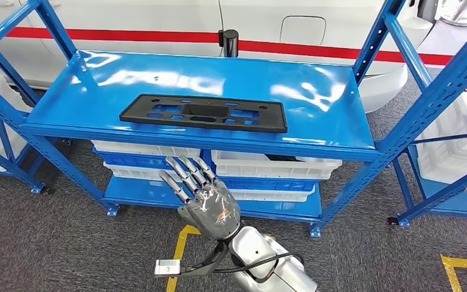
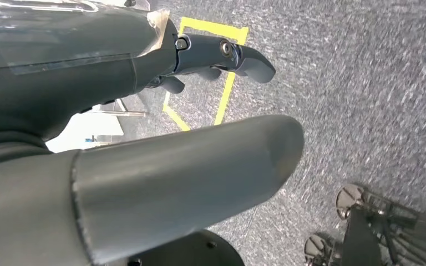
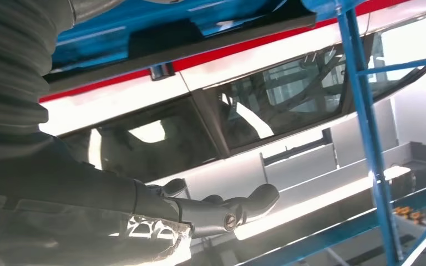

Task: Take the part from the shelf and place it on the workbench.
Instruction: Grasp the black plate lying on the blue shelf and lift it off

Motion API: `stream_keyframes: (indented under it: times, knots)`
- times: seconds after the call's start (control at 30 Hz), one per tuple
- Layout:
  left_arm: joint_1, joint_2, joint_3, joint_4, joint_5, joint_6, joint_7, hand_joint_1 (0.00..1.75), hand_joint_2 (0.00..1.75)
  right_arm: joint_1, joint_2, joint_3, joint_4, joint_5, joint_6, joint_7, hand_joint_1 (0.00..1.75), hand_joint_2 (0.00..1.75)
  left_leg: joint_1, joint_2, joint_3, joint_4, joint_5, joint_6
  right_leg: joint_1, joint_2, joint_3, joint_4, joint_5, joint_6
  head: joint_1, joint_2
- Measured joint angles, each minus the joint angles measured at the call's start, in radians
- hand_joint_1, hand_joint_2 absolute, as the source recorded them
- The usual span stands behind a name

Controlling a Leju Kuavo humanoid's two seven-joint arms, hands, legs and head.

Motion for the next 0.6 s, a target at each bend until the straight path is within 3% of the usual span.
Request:
stream_keyframes:
  times: [0.07,0.13,0.17,0.2,0.23,0.3,0.37,0.5,0.53,0.6]
  knots:
    - [-0.001,0.0,0.001,0.0,0.0,-0.001,0.0,0.0,0.0,0.0,-0.002,-0.002,-0.002,0.0,0.001,-0.002,0.0,1.75,0.003,-0.001,0.014,-0.01,-0.002,0.009,0.0,0.0,-0.049,0.097,-0.035,-0.003,0.001,0.0]
    - [-0.002,0.0,0.001,0.0,0.0,-0.002,0.0,0.0,0.0,0.004,-0.007,-0.005,-0.003,0.0,0.002,-0.003,0.0,1.75,0.001,-0.003,0.02,-0.011,-0.009,0.016,0.0,0.0,-0.132,0.231,-0.072,-0.006,0.001,0.0]
    - [-0.002,0.0,0.001,0.0,0.0,-0.003,0.0,0.0,0.0,0.007,-0.01,-0.006,-0.003,0.0,0.002,-0.003,0.0,1.75,0.0,-0.005,0.023,-0.01,-0.012,0.016,0.0,0.0,-0.162,0.268,-0.074,-0.002,0.001,0.0]
    - [-0.002,0.0,0.002,0.0,0.0,-0.003,0.0,0.0,0.0,0.009,-0.011,-0.007,-0.003,0.0,0.002,-0.003,0.0,1.75,0.0,-0.007,0.027,-0.01,-0.016,0.016,-0.001,0.0,-0.173,0.266,-0.06,0.006,0.001,0.0]
    - [-0.001,0.0,0.002,0.0,0.0,-0.003,0.0,0.0,0.0,0.009,-0.012,-0.008,-0.003,0.0,0.002,-0.003,0.0,1.75,0.0,-0.01,0.033,-0.01,-0.02,0.014,-0.002,0.0,-0.163,0.224,-0.03,0.015,0.001,0.0]
    - [-0.002,-0.001,0.002,0.0,0.0,-0.003,0.0,0.0,0.0,0.009,-0.013,-0.009,-0.003,0.0,0.002,-0.003,0.0,1.75,-0.002,-0.014,0.046,-0.008,-0.031,0.008,-0.003,0.0,-0.107,0.083,0.04,0.027,0.002,0.0]
    - [-0.002,-0.001,0.002,0.0,0.0,-0.003,0.0,0.0,0.0,0.009,-0.013,-0.01,-0.004,0.0,0.002,-0.004,0.0,1.75,-0.006,-0.017,0.053,-0.005,-0.042,-0.002,-0.002,0.001,-0.066,-0.004,0.077,0.017,0.001,0.0]
    - [-0.002,0.0,0.002,0.0,0.0,-0.002,0.0,0.0,0.0,0.009,-0.01,-0.015,-0.005,0.0,0.002,-0.003,0.0,1.75,-0.004,-0.015,0.05,0.009,-0.061,-0.019,-0.004,0.003,-0.051,-0.019,0.077,-0.012,0.0,0.0]
    - [-0.002,0.0,0.002,0.0,0.0,-0.002,0.0,0.0,0.0,0.009,-0.009,-0.016,-0.006,0.001,0.001,-0.001,0.0,1.75,-0.001,-0.013,0.038,0.038,-0.077,-0.026,-0.008,0.004,-0.046,-0.02,0.076,-0.018,-0.001,0.0]
    - [-0.001,0.0,0.002,0.0,0.0,-0.002,0.0,0.0,0.0,0.009,-0.008,-0.02,-0.007,0.005,-0.001,0.006,0.0,1.75,0.005,-0.01,-0.024,0.156,-0.127,-0.038,-0.01,0.003,-0.037,-0.021,0.07,-0.028,-0.002,0.0]
